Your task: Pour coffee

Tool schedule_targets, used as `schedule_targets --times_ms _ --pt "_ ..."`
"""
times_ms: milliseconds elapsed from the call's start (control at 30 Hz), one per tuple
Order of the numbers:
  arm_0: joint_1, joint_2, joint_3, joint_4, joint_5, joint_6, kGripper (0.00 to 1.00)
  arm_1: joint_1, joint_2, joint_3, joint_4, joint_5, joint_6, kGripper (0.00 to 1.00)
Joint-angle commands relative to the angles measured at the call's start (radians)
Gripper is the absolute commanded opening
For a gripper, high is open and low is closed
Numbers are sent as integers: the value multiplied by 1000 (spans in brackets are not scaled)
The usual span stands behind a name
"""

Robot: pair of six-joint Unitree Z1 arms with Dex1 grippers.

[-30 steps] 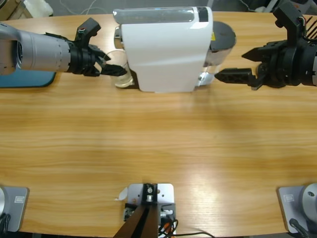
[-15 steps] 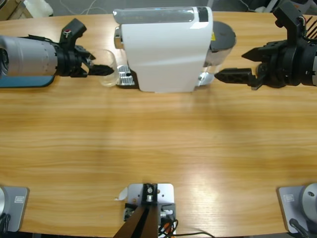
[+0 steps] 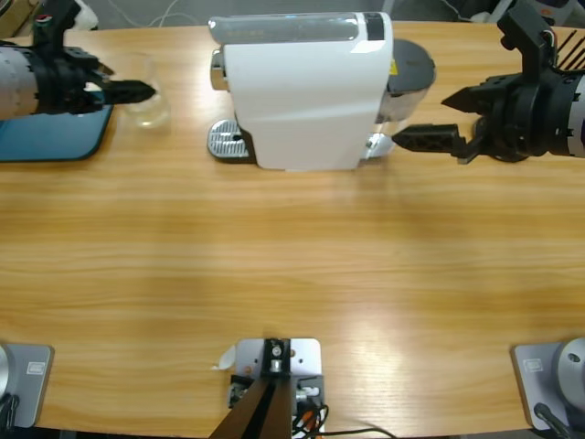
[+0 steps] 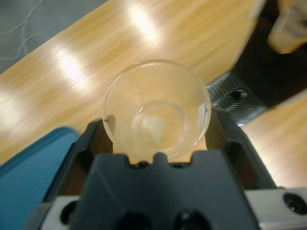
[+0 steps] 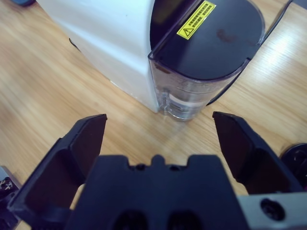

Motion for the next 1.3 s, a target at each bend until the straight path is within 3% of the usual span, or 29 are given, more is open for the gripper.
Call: schedule_targets --times_ms 33,433,733,1300 --pt "137 -46 83 12 111 -87 0 8 37 27 -15 -13 12 1000" --pt "378 37 138 -107 136 -202 0 8 52 31 -13 -10 12 1000" --pt "405 152 177 -246 140 -204 0 8 54 26 1 -10 12 1000" --pt "381 256 204 -338 142 -188 0 8 48 21 38 -10 12 1000"
